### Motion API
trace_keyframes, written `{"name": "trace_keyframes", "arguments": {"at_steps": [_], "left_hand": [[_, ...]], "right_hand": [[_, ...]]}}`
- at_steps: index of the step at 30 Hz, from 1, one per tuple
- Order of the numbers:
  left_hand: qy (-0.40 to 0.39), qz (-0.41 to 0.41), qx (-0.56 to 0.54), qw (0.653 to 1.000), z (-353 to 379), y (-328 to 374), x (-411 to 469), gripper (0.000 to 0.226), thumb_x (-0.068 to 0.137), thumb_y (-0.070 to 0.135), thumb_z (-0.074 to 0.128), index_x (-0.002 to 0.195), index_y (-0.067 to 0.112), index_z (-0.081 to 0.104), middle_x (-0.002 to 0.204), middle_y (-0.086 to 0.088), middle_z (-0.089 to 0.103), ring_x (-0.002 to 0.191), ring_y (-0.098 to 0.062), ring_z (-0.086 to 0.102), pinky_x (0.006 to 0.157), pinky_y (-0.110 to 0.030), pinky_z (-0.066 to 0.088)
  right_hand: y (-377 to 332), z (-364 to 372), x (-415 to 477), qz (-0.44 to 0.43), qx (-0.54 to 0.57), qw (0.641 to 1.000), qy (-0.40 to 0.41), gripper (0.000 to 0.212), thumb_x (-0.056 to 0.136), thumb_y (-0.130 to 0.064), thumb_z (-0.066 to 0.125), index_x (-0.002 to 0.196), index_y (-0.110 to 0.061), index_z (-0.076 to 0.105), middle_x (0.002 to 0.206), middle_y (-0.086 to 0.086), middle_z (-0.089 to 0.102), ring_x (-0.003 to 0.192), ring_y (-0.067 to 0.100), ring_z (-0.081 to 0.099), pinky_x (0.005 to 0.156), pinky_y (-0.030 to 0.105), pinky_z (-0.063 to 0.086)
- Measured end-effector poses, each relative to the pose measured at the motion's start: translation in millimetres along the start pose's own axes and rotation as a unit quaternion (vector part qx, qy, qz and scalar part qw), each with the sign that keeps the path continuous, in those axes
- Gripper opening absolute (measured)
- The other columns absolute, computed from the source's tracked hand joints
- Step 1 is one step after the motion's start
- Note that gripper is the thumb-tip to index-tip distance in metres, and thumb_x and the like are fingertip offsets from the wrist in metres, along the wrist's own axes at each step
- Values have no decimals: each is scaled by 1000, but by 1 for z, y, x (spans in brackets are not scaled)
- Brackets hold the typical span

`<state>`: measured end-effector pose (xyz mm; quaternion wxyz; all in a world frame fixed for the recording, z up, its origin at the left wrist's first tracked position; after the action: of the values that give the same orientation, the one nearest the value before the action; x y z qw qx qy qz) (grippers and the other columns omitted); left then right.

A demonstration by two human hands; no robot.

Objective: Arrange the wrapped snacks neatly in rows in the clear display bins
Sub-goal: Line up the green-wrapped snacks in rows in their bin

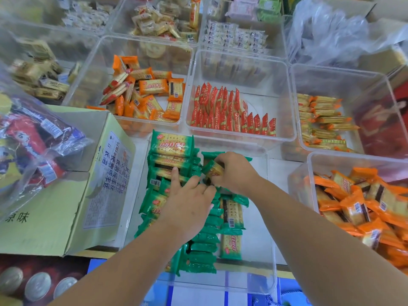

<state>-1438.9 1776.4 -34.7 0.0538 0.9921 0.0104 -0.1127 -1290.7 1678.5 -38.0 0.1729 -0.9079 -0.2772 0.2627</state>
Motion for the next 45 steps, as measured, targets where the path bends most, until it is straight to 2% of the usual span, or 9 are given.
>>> {"name": "trace_keyframes", "arguments": {"at_steps": [3,6,10,15,22,28,33,39,45], "left_hand": [[-5,5,9,1000,0,1,2,42,104,39,43,143,24,41,140,5,53,143,-25,25,108,-71,-19],[8,14,30,999,2,0,1,44,103,39,42,144,23,41,139,3,46,138,-27,26,108,-73,-18],[4,22,49,999,5,-1,-4,52,103,41,41,148,17,40,130,-1,45,129,-28,35,113,-74,-9],[51,50,48,996,1,-2,-13,49,89,48,64,126,16,64,118,-2,56,124,-28,48,116,-70,10],[-17,53,132,990,-5,-1,-6,70,102,59,18,153,13,34,160,-6,35,155,-32,5,108,-69,-26],[-29,89,129,987,0,-7,6,56,103,52,28,144,16,44,156,-8,39,153,-32,13,101,-66,-33],[-18,94,104,990,2,-11,3,56,101,54,32,139,17,50,150,-6,46,153,-28,19,111,-65,-27],[9,82,70,994,4,-12,1,56,99,56,34,136,19,54,149,-3,48,152,-24,20,116,-61,-21],[15,76,67,995,2,-11,1,53,97,56,39,133,21,56,142,1,50,146,-23,28,117,-59,-20]], "right_hand": [[-2,-7,-8,-45,33,998,13,30,77,-29,78,105,-23,71,98,-2,58,84,16,56,70,30,45],[3,-5,-14,-65,24,998,-5,20,84,-34,75,97,-21,67,92,-4,55,79,13,54,65,24,39],[12,7,-23,-60,67,995,-41,16,90,-31,71,94,-33,56,80,-17,55,74,8,52,55,13,30],[17,12,-32,-35,151,986,-66,27,95,-30,64,121,-29,56,107,-8,65,90,12,58,67,14,41],[13,10,-36,56,276,959,-42,12,94,-25,49,100,-18,58,90,8,63,73,17,52,62,32,40],[7,0,-34,48,225,971,-64,11,97,-27,49,99,-17,54,92,7,62,79,19,55,65,35,42],[4,-35,-33,-15,261,964,48,12,89,-28,68,100,-28,72,91,-8,70,84,14,64,76,35,53],[6,-33,-30,-59,231,965,113,24,87,-15,73,101,-34,71,89,-23,64,86,-10,58,69,5,42],[2,11,-18,-27,63,996,54,26,93,-22,64,117,-31,68,110,-3,64,94,15,61,81,30,51]]}}
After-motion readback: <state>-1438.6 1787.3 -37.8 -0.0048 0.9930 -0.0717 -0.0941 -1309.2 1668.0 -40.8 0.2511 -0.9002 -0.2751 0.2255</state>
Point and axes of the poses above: each hand's wrist, its own x-axis towards the middle knuckle, its own z-axis out of the palm, y = z × x, the point moved 1 cm from there along x, towards the middle knuckle
